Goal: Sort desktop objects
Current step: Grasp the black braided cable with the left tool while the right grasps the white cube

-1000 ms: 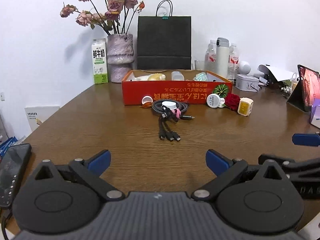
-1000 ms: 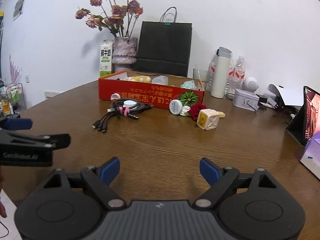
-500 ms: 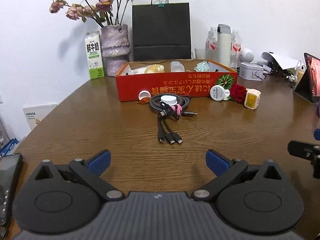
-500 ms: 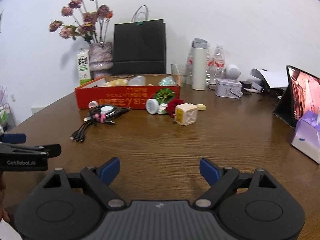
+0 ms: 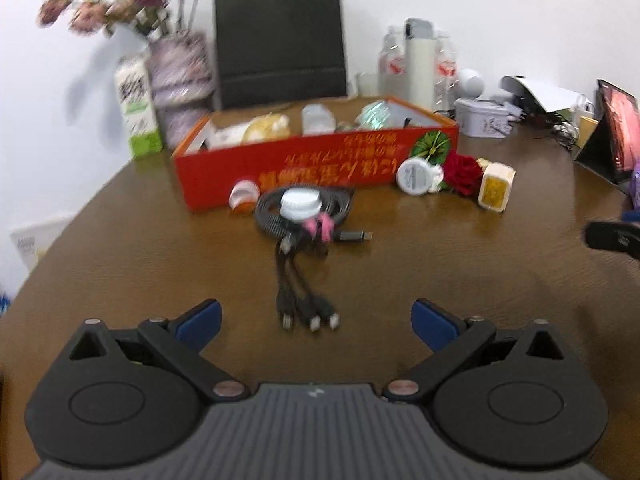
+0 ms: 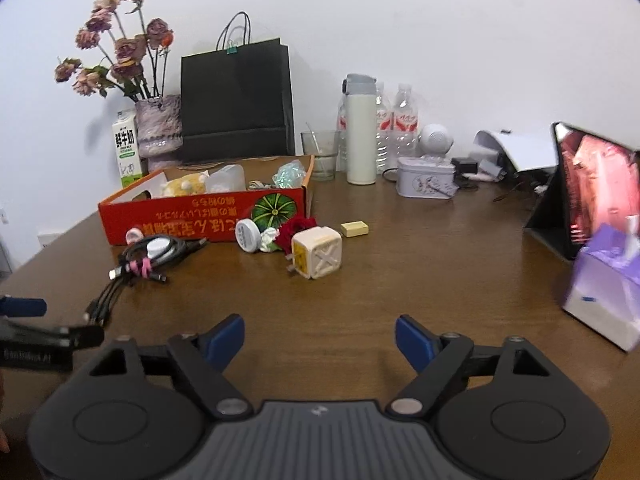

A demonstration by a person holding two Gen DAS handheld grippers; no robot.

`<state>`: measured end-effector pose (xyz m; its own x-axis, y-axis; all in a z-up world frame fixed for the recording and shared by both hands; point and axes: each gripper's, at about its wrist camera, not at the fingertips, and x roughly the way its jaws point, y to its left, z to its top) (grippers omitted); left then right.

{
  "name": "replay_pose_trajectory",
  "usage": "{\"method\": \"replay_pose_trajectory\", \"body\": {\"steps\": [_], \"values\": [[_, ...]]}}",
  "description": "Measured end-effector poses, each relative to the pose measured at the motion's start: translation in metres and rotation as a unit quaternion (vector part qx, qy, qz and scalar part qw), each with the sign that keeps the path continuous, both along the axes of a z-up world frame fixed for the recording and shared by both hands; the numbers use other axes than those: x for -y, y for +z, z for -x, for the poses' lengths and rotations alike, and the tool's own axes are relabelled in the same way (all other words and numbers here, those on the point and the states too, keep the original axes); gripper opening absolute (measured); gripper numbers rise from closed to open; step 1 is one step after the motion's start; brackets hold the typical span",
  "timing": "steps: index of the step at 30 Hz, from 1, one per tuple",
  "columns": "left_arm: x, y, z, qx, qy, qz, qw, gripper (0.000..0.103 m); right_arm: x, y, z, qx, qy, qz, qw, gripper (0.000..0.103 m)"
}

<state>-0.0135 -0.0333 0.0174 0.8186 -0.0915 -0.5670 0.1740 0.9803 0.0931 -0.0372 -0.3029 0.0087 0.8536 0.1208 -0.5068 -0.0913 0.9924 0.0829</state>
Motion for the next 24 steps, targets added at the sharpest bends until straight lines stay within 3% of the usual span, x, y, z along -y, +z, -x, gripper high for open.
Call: {"method": "replay_pose_trajectory", "body": {"steps": [5, 11, 13, 15, 18, 20, 22, 23, 24], "values": [[-0.005, -0.001, -0.045, -0.017, 0.002, 0.027, 0.9995, 0.103, -0.008, -0.007, -0.070, -0.027, 0.017, 0.011, 0.999, 0.075], [-0.020, 0.009, -0.109, -0.023, 0.019, 0.080, 0.9964, 0.101, -0.016, -0.024, -0.154, -0.096, 0.023, 0.002, 0.995, 0.074], [-0.016, 0.011, -0.118, -0.015, 0.026, 0.075, 0.9967, 0.095, -0.019, -0.030, -0.161, -0.098, 0.020, -0.002, 0.995, 0.065], [-0.006, 0.011, -0.118, -0.012, -0.009, 0.056, 0.9983, 0.094, -0.024, -0.032, -0.162, -0.085, 0.014, 0.025, 0.996, 0.048], [0.009, 0.006, -0.112, -0.021, -0.079, 0.041, 0.9958, 0.093, -0.021, -0.033, -0.161, -0.077, 0.019, 0.020, 0.997, 0.040], [0.023, -0.003, -0.118, -0.052, -0.093, 0.011, 0.9942, 0.083, -0.019, -0.032, -0.161, -0.077, 0.021, 0.015, 0.997, 0.034], [0.030, -0.012, -0.127, -0.063, -0.057, -0.010, 0.9963, 0.068, -0.020, -0.032, -0.158, -0.072, 0.023, 0.020, 0.997, 0.031], [0.029, -0.012, -0.128, -0.062, -0.045, -0.002, 0.9971, 0.058, -0.022, -0.032, -0.157, -0.069, 0.024, 0.026, 0.997, 0.031], [0.026, -0.010, -0.128, -0.063, -0.038, 0.011, 0.9972, 0.037, -0.026, -0.033, -0.155, -0.064, 0.027, 0.041, 0.997, 0.031]]}}
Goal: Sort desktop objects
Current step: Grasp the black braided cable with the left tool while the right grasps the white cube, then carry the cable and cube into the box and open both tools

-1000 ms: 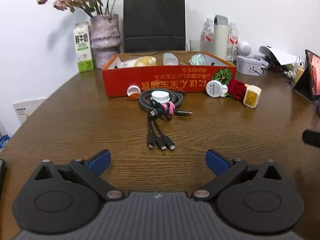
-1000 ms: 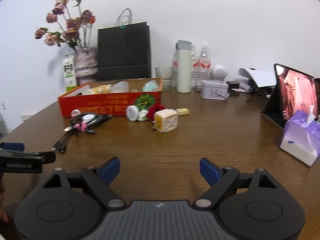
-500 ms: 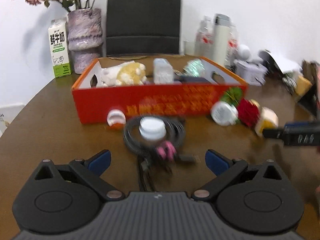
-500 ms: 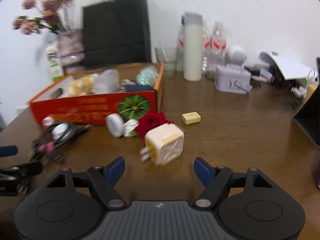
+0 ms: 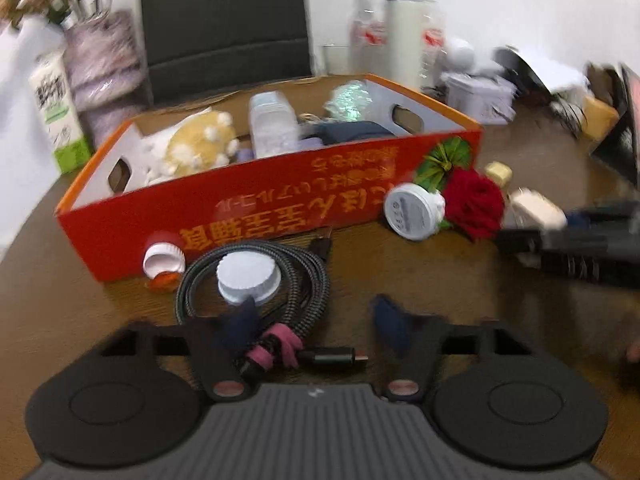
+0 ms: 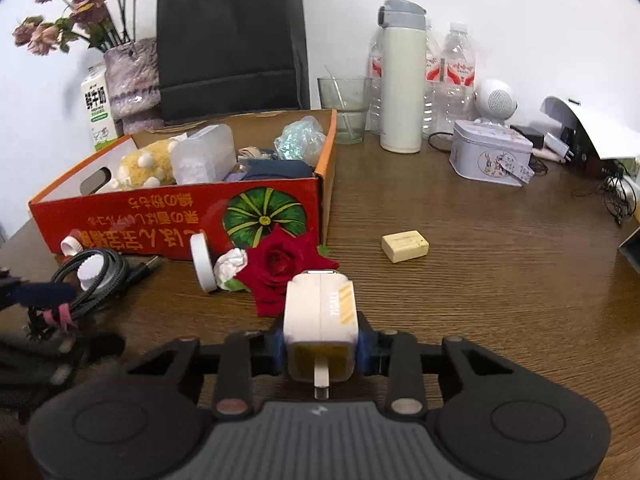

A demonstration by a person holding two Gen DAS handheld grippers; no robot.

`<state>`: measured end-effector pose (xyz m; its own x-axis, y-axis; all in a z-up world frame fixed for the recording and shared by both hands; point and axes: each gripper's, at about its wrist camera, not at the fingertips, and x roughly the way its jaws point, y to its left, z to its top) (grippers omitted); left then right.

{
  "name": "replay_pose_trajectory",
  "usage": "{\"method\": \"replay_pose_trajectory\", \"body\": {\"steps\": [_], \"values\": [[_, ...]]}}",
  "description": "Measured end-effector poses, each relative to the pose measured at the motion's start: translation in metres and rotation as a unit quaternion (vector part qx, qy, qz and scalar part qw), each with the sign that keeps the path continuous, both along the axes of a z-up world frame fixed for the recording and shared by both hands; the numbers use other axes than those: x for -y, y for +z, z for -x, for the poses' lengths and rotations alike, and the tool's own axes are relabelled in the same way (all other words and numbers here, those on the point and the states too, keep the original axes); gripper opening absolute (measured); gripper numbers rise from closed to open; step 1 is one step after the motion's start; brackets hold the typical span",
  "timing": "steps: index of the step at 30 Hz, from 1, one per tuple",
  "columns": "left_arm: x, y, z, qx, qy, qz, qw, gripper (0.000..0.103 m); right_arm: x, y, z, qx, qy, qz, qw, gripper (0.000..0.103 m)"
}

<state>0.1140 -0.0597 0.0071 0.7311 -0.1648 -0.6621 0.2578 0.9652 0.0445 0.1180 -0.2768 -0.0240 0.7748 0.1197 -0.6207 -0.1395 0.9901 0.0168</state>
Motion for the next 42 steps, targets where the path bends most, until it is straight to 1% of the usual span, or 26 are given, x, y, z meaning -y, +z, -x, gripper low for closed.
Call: {"method": "replay_pose_trajectory", "body": {"steps": [1, 2, 4, 6, 7, 9, 11, 14, 15, 17, 19, 21, 23, 25, 28, 29, 32, 33, 34, 35, 36, 37, 38, 39, 40, 42], "values": [[-0.002, 0.002, 0.000, -0.002, 0.005, 0.000, 1.0000, 0.024, -0.004, -0.001, 0.002, 0.006, 0.005, 0.017, 1.000, 0.031], [-0.004, 0.004, 0.002, -0.003, 0.001, 0.010, 0.9999, 0.019, -0.007, -0.001, 0.004, 0.011, 0.007, 0.029, 0.999, 0.031], [-0.012, 0.012, 0.012, -0.002, 0.013, 0.047, 0.9988, 0.018, -0.009, 0.000, 0.007, 0.011, 0.012, 0.026, 1.000, 0.031], [-0.017, 0.026, 0.027, 0.006, 0.019, 0.060, 0.9980, 0.018, -0.005, 0.006, 0.016, -0.001, 0.020, -0.006, 1.000, 0.031], [-0.022, 0.037, 0.042, 0.020, 0.018, 0.069, 0.9973, 0.018, -0.005, 0.009, 0.024, 0.002, 0.022, -0.010, 1.000, 0.031], [-0.029, 0.053, 0.063, 0.026, 0.012, 0.085, 0.9960, 0.018, -0.005, 0.017, 0.050, 0.009, 0.032, -0.018, 0.999, 0.031], [-0.038, 0.065, 0.089, 0.025, 0.011, 0.115, 0.9930, 0.018, -0.004, 0.022, 0.077, 0.015, 0.039, -0.036, 0.998, 0.031], [-0.045, 0.068, 0.121, 0.012, 0.017, 0.145, 0.9892, 0.017, -0.004, 0.027, 0.116, 0.020, 0.049, -0.057, 0.997, 0.031], [-0.045, 0.066, 0.130, 0.008, 0.018, 0.146, 0.9891, 0.017, -0.005, 0.028, 0.129, 0.022, 0.051, -0.059, 0.997, 0.031], [-0.041, 0.060, 0.147, 0.000, 0.013, 0.132, 0.9912, 0.017, -0.009, 0.027, 0.149, 0.017, 0.059, -0.052, 0.997, 0.031], [-0.037, 0.053, 0.160, -0.013, 0.012, 0.113, 0.9934, 0.017, -0.015, 0.027, 0.167, 0.022, 0.067, -0.034, 0.997, 0.031], [-0.036, 0.049, 0.173, -0.020, 0.011, 0.109, 0.9937, 0.017, -0.023, 0.026, 0.187, 0.033, 0.076, -0.007, 0.997, 0.031], [-0.037, 0.047, 0.186, -0.019, 0.005, 0.108, 0.9939, 0.017, -0.026, 0.025, 0.200, 0.038, 0.075, 0.003, 0.996, 0.031], [-0.034, 0.042, 0.196, -0.017, -0.004, 0.098, 0.9950, 0.017, -0.027, 0.022, 0.209, 0.033, 0.072, 0.004, 0.997, 0.031], [-0.028, 0.027, 0.202, -0.027, -0.009, 0.077, 0.9966, 0.018, -0.027, 0.006, 0.214, 0.000, 0.054, 0.016, 0.998, 0.031], [-0.028, 0.021, 0.203, -0.031, -0.010, 0.072, 0.9969, 0.018, -0.027, 0.004, 0.218, 0.009, 0.048, 0.012, 0.999, 0.031], [-0.026, 0.013, 0.206, -0.028, -0.009, 0.055, 0.9980, 0.020, -0.029, 0.005, 0.224, 0.008, 0.046, 0.011, 0.999, 0.031], [-0.026, 0.012, 0.206, -0.027, -0.011, 0.054, 0.9981, 0.030, -0.031, 0.004, 0.225, 0.008, 0.047, 0.009, 0.999, 0.031], [-0.025, 0.011, 0.204, -0.027, -0.021, 0.058, 0.9977, 0.058, -0.032, 0.004, 0.226, 0.009, 0.049, 0.010, 0.999, 0.031], [-0.023, 0.010, 0.203, -0.031, -0.035, 0.064, 0.9969, 0.072, -0.035, 0.004, 0.227, 0.010, 0.053, 0.008, 0.999, 0.031], [-0.021, 0.009, 0.201, -0.036, -0.051, 0.067, 0.9957, 0.077, -0.037, 0.003, 0.227, 0.010, 0.056, 0.004, 0.998, 0.031], [-0.018, 0.008, 0.201, -0.027, -0.049, 0.061, 0.9966, 0.056, -0.039, 0.003, 0.229, 0.010, 0.060, 0.001, 0.998, 0.031], [-0.015, 0.008, 0.201, -0.017, -0.041, 0.038, 0.9983, 0.042, -0.041, 0.003, 0.229, 0.010, 0.064, -0.001, 0.998, 0.031], [-0.011, 0.008, 0.201, -0.007, -0.034, 0.012, 0.9993, 0.021, -0.042, 0.004, 0.230, 0.012, 0.065, -0.002, 0.998, 0.031], [-0.012, 0.008, 0.199, -0.010, -0.039, 0.017, 0.9991, 0.019, -0.043, 0.004, 0.229, 0.013, 0.066, -0.001, 0.998, 0.031], [-0.020, 0.011, 0.197, -0.025, -0.031, 0.053, 0.9978, 0.017, -0.042, 0.006, 0.230, 0.016, 0.065, -0.006, 0.998, 0.031]]}}
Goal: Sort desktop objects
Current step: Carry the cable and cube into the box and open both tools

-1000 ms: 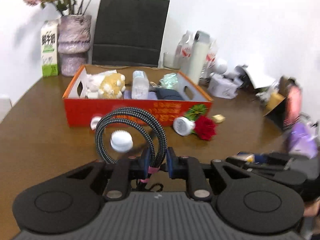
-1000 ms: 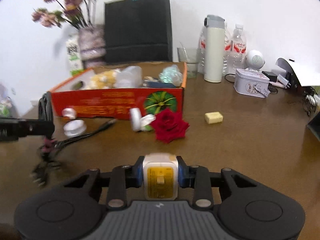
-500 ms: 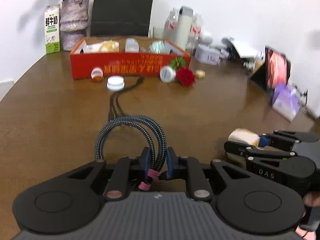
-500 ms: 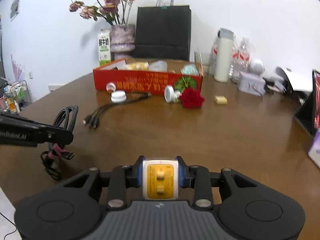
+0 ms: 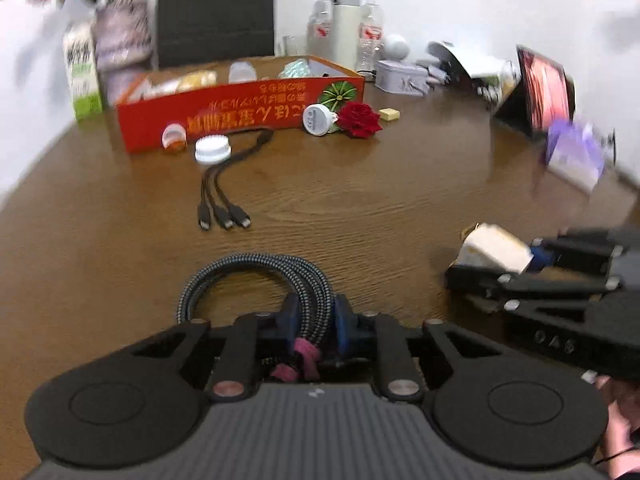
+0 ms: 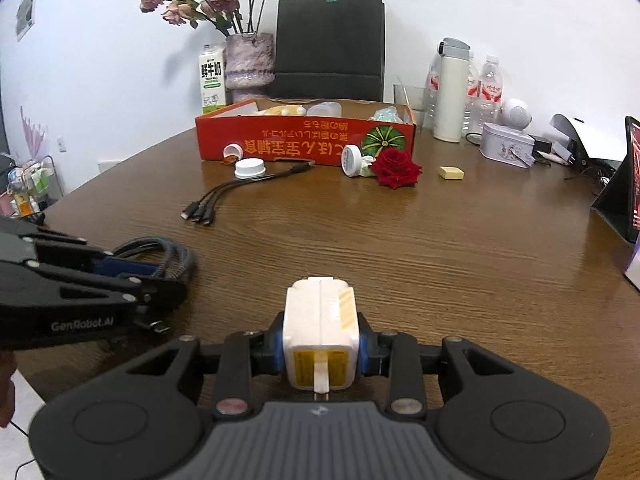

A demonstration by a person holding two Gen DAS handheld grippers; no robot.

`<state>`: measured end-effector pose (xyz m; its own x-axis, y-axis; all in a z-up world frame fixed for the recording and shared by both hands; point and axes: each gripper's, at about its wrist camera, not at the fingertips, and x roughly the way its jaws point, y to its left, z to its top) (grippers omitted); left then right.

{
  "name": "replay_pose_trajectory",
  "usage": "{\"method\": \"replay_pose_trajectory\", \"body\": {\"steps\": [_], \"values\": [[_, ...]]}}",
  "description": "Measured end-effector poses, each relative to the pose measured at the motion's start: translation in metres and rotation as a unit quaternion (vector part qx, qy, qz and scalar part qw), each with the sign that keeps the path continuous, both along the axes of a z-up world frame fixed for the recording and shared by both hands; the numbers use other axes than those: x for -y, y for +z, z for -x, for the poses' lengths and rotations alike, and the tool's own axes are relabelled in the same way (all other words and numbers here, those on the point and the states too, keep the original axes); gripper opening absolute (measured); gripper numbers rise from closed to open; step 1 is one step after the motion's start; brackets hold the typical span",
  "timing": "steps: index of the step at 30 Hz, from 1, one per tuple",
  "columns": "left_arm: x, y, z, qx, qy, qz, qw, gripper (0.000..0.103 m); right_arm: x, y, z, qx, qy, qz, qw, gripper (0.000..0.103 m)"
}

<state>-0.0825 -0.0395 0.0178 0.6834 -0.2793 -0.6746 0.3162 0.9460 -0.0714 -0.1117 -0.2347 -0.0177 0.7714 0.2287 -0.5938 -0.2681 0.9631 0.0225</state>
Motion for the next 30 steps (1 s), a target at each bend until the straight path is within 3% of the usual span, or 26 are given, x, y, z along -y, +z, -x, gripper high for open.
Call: {"method": "replay_pose_trajectory", "body": {"steps": [5, 8, 12, 15, 20, 23, 26, 27, 28, 30], "values": [[-0.016, 0.036, -0.001, 0.029, 0.010, 0.040, 0.9987, 0.016, 0.010, 0.032, -0.006, 0.044, 0.003, -0.049, 0.998, 0.031], [-0.030, 0.075, -0.020, 0.077, 0.014, 0.056, 0.9954, 0.016, 0.009, 0.065, -0.026, 0.085, 0.020, -0.058, 0.995, 0.031], [-0.042, 0.121, -0.071, 0.136, 0.028, 0.058, 0.9886, 0.016, 0.004, 0.100, -0.083, 0.121, 0.023, -0.066, 0.990, 0.031], [-0.041, 0.140, -0.136, 0.147, 0.036, 0.059, 0.9867, 0.016, 0.001, 0.114, -0.146, 0.111, 0.021, -0.096, 0.989, 0.031], [-0.040, 0.116, -0.265, 0.072, 0.078, 0.048, 0.9932, 0.016, -0.010, 0.101, -0.274, 0.037, -0.015, -0.130, 0.991, 0.031], [-0.046, 0.082, -0.336, 0.001, 0.116, 0.067, 0.9910, 0.017, -0.025, 0.078, -0.345, -0.019, -0.034, -0.134, 0.990, 0.031], [-0.055, 0.053, -0.382, -0.050, 0.139, 0.052, 0.9877, 0.020, -0.037, 0.056, -0.395, -0.063, -0.058, -0.140, 0.986, 0.031], [-0.059, 0.048, -0.389, -0.061, 0.142, 0.065, 0.9857, 0.030, -0.038, 0.049, -0.409, -0.083, -0.065, -0.150, 0.983, 0.033], [-0.066, 0.047, -0.390, -0.065, 0.145, 0.090, 0.9831, 0.050, -0.038, 0.043, -0.419, -0.099, -0.075, -0.158, 0.980, 0.044], [-0.071, 0.050, -0.385, -0.060, 0.119, 0.119, 0.9839, 0.069, -0.036, 0.038, -0.425, -0.103, -0.082, -0.174, 0.976, 0.065]]}}
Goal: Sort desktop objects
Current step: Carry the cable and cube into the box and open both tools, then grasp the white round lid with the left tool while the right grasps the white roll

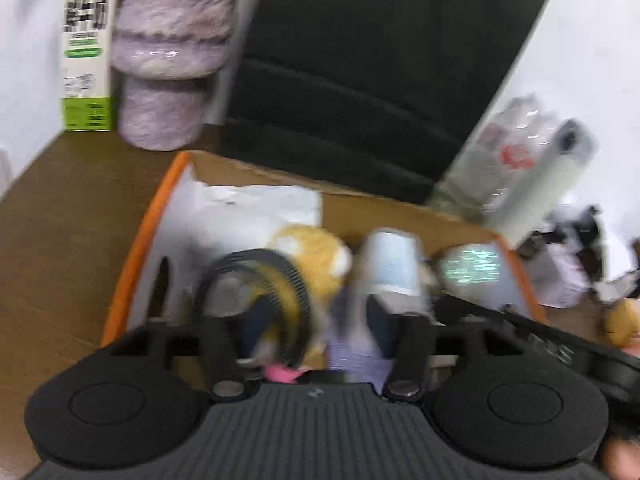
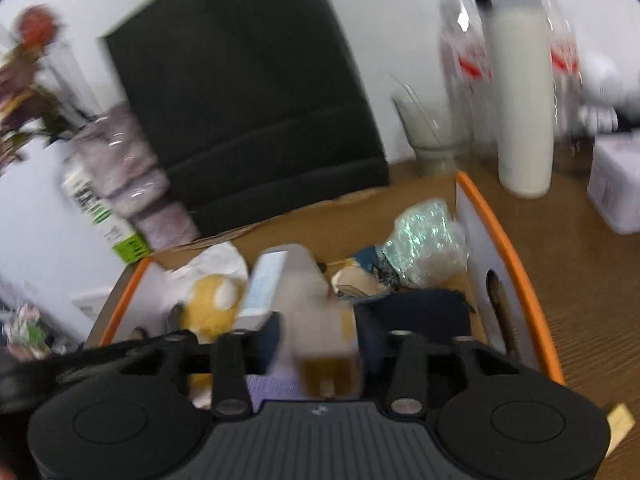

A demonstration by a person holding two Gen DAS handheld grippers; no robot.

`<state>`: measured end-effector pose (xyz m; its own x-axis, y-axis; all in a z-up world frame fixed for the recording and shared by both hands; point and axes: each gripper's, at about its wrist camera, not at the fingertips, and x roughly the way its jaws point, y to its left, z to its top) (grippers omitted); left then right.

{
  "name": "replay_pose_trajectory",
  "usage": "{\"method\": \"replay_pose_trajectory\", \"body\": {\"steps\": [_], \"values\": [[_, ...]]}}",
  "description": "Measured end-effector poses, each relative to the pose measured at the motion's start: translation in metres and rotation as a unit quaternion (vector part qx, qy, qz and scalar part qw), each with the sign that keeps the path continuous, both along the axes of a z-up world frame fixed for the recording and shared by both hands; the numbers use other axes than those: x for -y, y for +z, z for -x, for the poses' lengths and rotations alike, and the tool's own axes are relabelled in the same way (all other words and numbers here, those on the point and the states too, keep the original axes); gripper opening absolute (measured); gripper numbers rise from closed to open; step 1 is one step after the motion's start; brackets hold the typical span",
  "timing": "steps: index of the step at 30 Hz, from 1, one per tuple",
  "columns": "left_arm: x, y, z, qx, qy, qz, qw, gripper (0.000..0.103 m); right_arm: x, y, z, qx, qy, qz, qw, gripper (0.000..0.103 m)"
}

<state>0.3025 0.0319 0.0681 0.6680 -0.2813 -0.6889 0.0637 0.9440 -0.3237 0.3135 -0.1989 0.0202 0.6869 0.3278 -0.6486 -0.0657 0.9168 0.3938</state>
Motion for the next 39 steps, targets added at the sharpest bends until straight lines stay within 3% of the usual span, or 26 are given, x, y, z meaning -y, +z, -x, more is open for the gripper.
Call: {"method": "replay_pose_trajectory", "body": {"steps": [4, 7, 10, 13, 19, 22, 24, 27, 29, 30, 34, 39], "values": [[-0.002, 0.015, 0.022, 0.039, -0.009, -0.022, 0.9990, 0.080, 0.008, 0.003, 0.011, 0.010, -0.014, -0.001, 1.000, 0.072], [-0.004, 0.029, 0.041, 0.045, 0.003, -0.023, 0.9987, 0.086, 0.016, 0.016, 0.035, 0.024, -0.018, 0.012, 0.999, 0.074], [-0.009, 0.035, 0.080, 0.056, 0.016, -0.034, 0.9978, 0.096, 0.021, 0.031, 0.081, 0.063, -0.015, 0.048, 0.997, 0.081], [-0.005, 0.031, 0.136, 0.062, 0.001, -0.042, 0.9972, 0.099, 0.033, 0.034, 0.135, 0.083, -0.009, 0.074, 0.994, 0.090], [0.014, -0.002, 0.249, 0.115, -0.039, -0.072, 0.9900, 0.103, 0.061, 0.008, 0.236, 0.086, 0.008, 0.119, 0.989, 0.090], [0.029, -0.024, 0.290, 0.128, -0.068, -0.102, 0.9841, 0.103, 0.066, -0.022, 0.270, 0.058, 0.006, 0.156, 0.986, 0.090], [0.033, -0.038, 0.310, 0.128, -0.082, -0.111, 0.9820, 0.103, 0.068, -0.039, 0.286, 0.037, 0.008, 0.154, 0.987, 0.090], [0.028, -0.054, 0.325, 0.120, -0.086, -0.095, 0.9845, 0.103, 0.064, -0.040, 0.312, 0.075, 0.012, 0.160, 0.984, 0.091], [0.022, -0.052, 0.327, 0.121, -0.065, -0.078, 0.9875, 0.103, 0.062, -0.041, 0.320, 0.085, 0.026, 0.148, 0.985, 0.096], [0.019, -0.052, 0.329, 0.131, -0.046, -0.075, 0.9875, 0.103, 0.060, -0.044, 0.320, 0.080, 0.032, 0.147, 0.985, 0.102], [0.017, -0.055, 0.327, 0.125, -0.040, -0.051, 0.9899, 0.103, 0.061, -0.043, 0.315, 0.068, 0.030, 0.142, 0.987, 0.102], [0.016, -0.053, 0.337, 0.157, -0.052, -0.049, 0.9850, 0.103, 0.064, -0.045, 0.318, 0.068, 0.024, 0.134, 0.988, 0.103]]}}
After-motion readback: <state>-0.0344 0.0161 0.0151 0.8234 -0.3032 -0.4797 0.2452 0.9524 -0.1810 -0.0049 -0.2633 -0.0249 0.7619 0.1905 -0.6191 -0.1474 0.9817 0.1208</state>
